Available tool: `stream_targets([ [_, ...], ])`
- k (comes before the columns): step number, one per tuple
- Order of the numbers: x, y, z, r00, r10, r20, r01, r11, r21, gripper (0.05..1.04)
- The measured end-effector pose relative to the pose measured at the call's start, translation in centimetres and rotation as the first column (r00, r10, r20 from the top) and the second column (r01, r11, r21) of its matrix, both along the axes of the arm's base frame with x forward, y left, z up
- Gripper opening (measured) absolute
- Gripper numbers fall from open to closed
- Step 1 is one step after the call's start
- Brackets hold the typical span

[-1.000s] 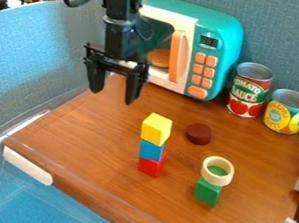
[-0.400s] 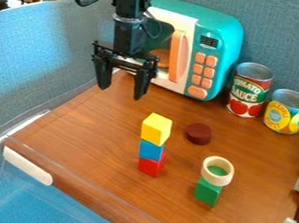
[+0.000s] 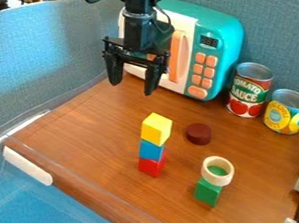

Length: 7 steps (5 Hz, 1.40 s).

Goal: Remove yellow cube from the tower and place it on the table

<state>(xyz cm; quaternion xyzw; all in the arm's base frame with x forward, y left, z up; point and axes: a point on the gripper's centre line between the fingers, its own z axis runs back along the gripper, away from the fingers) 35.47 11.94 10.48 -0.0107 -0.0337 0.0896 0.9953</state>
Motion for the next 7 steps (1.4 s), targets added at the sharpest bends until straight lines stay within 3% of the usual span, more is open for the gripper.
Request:
stream_targets([
  [1, 0.5, -1.0, 2.2, 0.997, -0.044, 0.057, 0.042, 0.999, 0.029, 1.001],
  [3, 0.7, -4.4, 4.0, 0.985, -0.147, 0.091, 0.142, 0.988, 0.061, 1.001],
  [4, -0.2, -6.3, 2.9, 0.978, -0.207, 0.030, 0.205, 0.976, 0.070, 1.001],
  [6, -2.9, -7.5, 0.2, 0.970, -0.233, -0.066, 0.235, 0.971, 0.033, 1.001],
  [7, -3.6, -7.4, -0.6, 0.963, -0.230, -0.141, 0.240, 0.969, 0.054, 1.001],
])
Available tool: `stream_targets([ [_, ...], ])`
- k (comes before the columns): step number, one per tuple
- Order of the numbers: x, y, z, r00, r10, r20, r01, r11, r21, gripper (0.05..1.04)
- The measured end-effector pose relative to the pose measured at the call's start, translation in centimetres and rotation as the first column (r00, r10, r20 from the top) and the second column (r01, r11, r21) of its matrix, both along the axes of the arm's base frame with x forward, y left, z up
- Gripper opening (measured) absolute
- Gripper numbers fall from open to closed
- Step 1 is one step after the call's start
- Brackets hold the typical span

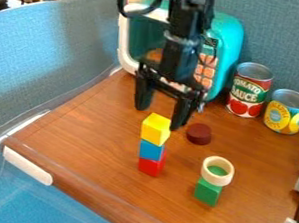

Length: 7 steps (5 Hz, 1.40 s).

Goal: Remove yellow cube from the tower and place it on the table

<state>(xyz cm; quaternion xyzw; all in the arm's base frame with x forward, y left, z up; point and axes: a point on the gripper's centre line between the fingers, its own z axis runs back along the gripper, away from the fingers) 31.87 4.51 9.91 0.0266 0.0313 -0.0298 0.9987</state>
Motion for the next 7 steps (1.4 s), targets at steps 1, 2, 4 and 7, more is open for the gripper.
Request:
stream_targets([
  [1, -0.2, 0.1, -1.6, 0.998, 0.003, -0.059, -0.002, 1.000, 0.004, 1.001],
  [2, -0.2, 0.3, -2.8, 0.995, 0.013, -0.097, -0.012, 1.000, 0.010, 0.961],
  [4, -0.1, 0.8, -2.9, 0.995, 0.038, -0.091, -0.038, 0.999, -0.003, 0.610],
  [7, -0.6, 5.4, 2.2, 0.976, 0.204, 0.076, -0.200, 0.978, -0.055, 0.609],
])
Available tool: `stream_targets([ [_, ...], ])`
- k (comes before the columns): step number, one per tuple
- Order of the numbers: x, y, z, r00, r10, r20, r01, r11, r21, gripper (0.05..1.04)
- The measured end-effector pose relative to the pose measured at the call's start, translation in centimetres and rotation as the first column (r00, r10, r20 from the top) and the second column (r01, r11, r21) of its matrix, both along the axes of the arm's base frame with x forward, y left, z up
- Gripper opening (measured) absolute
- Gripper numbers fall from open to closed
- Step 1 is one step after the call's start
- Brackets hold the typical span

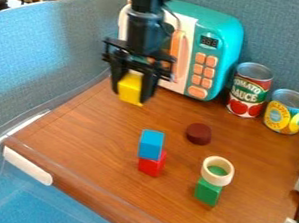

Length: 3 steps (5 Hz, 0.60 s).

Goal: Remove yellow cube from the tower and place it on the table

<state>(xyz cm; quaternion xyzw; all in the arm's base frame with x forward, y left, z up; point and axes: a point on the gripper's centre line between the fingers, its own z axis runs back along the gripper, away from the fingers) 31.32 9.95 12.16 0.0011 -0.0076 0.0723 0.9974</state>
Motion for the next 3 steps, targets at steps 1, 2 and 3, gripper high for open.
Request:
stream_targets([
  [1, 0.7, 2.6, -1.0, 0.997, 0.072, -0.029, -0.072, 0.997, -0.005, 0.610],
  [2, 1.6, 4.9, -4.9, 0.990, 0.108, -0.095, -0.107, 0.994, 0.020, 0.609],
  [3, 3.0, 6.0, -6.9, 0.992, 0.084, -0.097, -0.082, 0.996, 0.027, 0.609],
])
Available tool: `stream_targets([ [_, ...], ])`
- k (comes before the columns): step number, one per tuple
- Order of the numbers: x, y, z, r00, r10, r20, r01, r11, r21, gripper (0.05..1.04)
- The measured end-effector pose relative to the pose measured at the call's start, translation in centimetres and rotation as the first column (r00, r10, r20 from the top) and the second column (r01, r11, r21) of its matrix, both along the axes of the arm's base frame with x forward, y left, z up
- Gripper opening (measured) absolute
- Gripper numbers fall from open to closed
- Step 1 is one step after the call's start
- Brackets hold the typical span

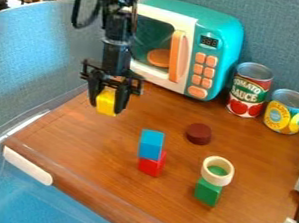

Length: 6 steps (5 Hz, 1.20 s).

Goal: Remove yellow cube from the tower and place it on the table

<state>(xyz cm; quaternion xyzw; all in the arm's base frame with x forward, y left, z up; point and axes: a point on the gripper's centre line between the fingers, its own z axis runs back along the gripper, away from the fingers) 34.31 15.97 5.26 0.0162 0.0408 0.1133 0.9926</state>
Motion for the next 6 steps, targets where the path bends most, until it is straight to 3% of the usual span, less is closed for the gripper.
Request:
stream_targets([
  [1, 0.6, 0.2, -2.2, 0.999, -0.022, -0.047, 0.021, 0.999, -0.025, 0.609],
  [3, 0.6, 0.2, -3.5, 0.997, -0.044, -0.065, 0.042, 0.999, -0.033, 0.609],
  [4, 0.5, 0.1, -3.3, 0.997, -0.031, -0.071, 0.029, 0.999, -0.033, 0.657],
  [5, 0.6, -0.3, -3.0, 0.999, -0.023, -0.045, 0.020, 0.998, -0.056, 0.936],
  [6, 1.0, -0.2, -0.3, 1.000, 0.012, 0.010, -0.011, 1.000, -0.028, 1.007],
])
